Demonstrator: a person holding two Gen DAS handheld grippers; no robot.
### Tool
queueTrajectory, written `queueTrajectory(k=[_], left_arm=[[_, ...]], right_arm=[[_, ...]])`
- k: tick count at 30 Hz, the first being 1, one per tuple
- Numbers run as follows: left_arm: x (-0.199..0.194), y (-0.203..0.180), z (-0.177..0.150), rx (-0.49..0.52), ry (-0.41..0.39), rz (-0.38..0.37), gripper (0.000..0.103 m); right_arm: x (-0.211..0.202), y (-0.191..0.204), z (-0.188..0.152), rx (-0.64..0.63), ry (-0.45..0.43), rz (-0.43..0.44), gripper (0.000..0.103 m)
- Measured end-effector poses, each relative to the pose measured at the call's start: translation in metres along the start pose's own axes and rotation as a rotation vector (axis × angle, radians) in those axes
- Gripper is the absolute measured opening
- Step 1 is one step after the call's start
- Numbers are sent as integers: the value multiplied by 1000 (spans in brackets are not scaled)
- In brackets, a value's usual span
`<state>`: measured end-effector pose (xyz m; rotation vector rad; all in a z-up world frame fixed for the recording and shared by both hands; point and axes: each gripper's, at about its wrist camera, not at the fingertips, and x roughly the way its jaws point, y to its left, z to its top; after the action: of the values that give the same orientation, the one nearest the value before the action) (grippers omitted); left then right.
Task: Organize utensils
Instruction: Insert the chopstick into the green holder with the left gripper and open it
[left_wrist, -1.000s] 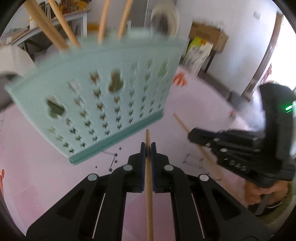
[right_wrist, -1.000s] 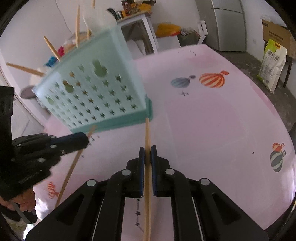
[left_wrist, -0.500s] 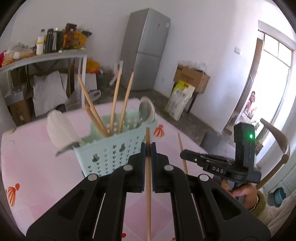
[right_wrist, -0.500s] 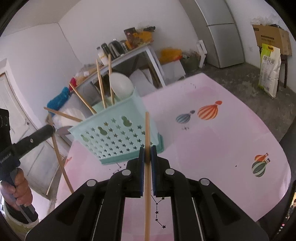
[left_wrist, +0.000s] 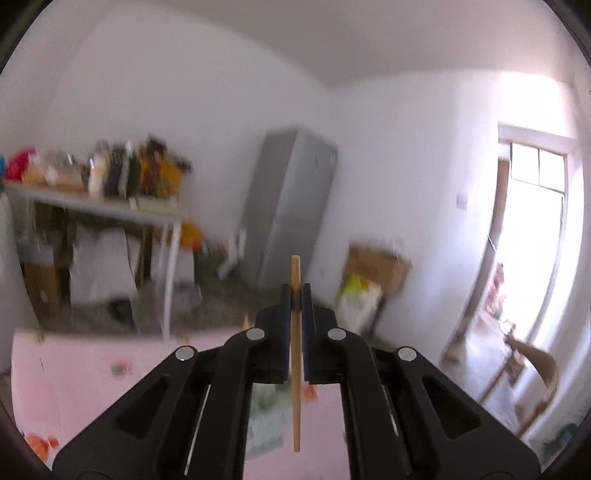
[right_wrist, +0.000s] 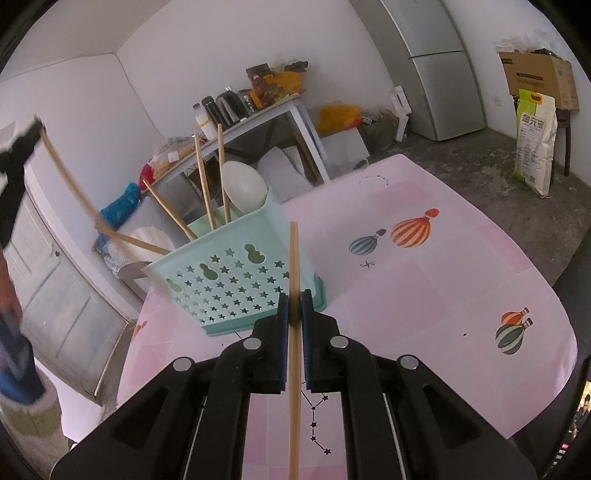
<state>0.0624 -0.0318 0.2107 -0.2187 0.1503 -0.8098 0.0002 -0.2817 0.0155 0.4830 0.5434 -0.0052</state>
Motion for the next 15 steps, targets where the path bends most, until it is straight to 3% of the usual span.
queueTrajectory(k=[3,7,10,15], left_arm=[[6,-3,10,13,-64,52,3],[26,-3,1,49,-78,138,3],[46,4,-12,45,-57,172,3],[75,20,-35,-1,25,149,4]], right_arm=[[0,0,0,1,-4,2,7],[0,-1,0,1,-5,3,7],[0,-1,0,1,-4,4,7],[2,-2,1,2,2,7,7]])
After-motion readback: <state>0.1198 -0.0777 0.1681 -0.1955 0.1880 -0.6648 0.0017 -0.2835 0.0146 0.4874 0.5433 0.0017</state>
